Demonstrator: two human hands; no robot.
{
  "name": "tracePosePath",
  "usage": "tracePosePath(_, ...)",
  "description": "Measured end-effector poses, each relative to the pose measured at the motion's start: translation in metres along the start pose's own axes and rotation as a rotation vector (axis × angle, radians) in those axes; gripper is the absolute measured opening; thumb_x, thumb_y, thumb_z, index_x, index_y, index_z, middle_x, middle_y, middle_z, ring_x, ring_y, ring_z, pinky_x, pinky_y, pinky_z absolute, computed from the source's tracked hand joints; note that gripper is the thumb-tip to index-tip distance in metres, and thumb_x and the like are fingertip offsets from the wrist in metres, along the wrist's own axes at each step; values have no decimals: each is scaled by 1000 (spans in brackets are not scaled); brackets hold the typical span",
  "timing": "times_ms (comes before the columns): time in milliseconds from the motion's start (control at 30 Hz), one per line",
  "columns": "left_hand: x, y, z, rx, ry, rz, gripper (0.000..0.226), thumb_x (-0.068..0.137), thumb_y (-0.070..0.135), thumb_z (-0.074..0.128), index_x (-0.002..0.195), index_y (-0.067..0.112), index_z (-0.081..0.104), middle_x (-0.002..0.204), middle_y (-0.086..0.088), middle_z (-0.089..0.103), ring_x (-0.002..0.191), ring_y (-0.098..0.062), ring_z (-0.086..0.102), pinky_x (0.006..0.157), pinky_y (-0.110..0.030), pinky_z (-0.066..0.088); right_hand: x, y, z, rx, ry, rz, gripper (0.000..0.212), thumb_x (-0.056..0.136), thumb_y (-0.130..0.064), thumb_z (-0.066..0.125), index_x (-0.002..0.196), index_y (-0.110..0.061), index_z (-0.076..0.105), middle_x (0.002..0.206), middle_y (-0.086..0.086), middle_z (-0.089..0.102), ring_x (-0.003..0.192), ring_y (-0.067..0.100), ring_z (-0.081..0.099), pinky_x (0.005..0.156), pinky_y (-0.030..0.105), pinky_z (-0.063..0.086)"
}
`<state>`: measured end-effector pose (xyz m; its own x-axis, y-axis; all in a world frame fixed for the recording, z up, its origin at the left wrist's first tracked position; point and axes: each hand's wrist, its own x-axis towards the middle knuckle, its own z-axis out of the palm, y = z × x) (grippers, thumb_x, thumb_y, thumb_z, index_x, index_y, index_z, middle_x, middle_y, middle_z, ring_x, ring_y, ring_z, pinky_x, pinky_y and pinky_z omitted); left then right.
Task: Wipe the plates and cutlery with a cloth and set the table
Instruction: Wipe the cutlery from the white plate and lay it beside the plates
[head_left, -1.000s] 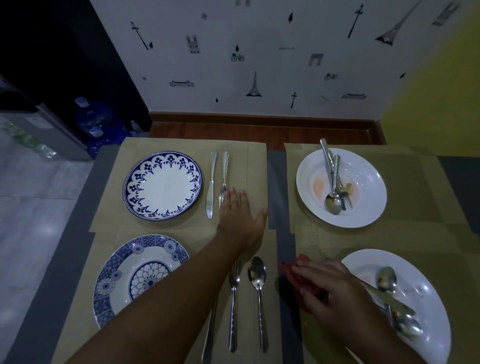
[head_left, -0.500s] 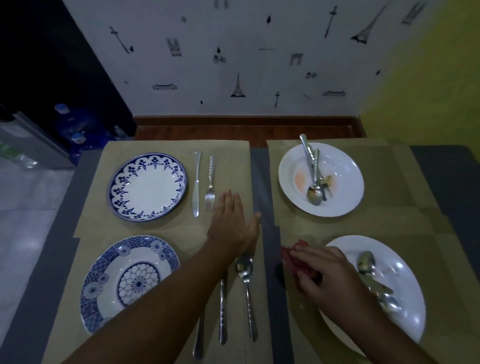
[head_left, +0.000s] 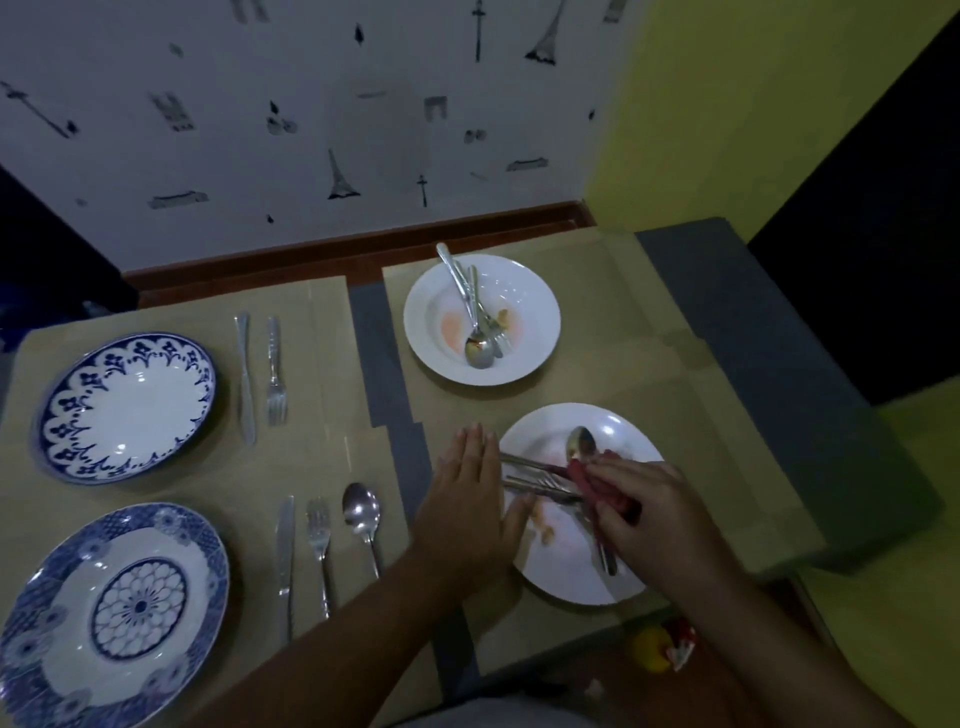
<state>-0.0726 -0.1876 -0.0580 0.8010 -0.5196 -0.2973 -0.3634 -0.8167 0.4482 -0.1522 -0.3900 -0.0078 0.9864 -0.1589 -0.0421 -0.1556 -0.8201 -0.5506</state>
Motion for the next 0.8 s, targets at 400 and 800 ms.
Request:
tracePosePath(400,16,41,10,187,41,159,64,100,27,56,156,12,30,166,-7,22,155,-26,13,124,-42,12,-27,52,-18,47,90,136,43,78,-10,73,118,-23,70,116,-13,67,110,15,53,92,24,40)
tracePosePath(800,5,85,57,183,68,387,30,75,21,82,105,21,76,108,-4,74,105,-23,68,94,-43,54,-27,62,-22,70,87,122,42,78,-9,73,117,-22,70,116,-9,68,108,15,51,90,24,42)
